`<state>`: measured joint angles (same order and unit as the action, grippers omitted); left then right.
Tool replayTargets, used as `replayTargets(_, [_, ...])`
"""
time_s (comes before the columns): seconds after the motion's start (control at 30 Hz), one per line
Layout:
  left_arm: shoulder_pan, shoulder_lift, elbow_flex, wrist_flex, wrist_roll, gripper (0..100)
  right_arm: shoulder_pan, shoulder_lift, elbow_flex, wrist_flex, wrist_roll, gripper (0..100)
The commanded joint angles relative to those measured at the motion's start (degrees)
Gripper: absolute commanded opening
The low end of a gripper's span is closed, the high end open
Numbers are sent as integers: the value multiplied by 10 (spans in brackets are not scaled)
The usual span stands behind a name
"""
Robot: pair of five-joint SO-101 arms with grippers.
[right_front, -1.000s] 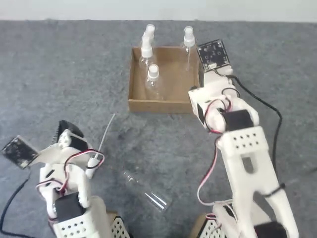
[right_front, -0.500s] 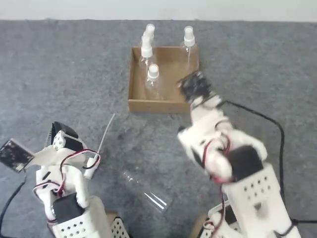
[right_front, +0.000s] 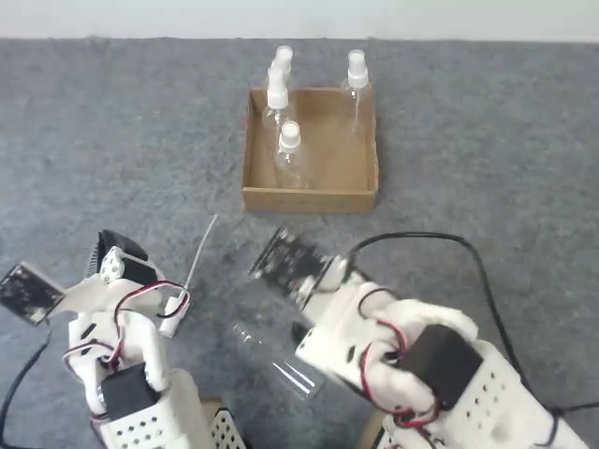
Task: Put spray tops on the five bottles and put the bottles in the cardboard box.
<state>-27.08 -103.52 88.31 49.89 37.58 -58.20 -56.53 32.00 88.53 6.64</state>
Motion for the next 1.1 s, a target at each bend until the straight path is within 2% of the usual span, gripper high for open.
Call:
replayTargets(0.0, [-4,-9,-36,-24,-6,12,-63,-14,8,-15,-17,267])
replayTargets(0.13, [-47,-9,-31,-55,-6,12,-115,-14,63,-101,-40,267])
replayTargets(0.27, [-97,-9,-7,-109,-6,12,-125,15,93,-163,-40,267])
replayTargets(0.5, [-105,-9,31,-181,-6,12,-123,168,93,-234,-42,267])
replayTargets(1.07, [-105,-9,32,-185,-6,12,-84,325,95,-300,-61,267])
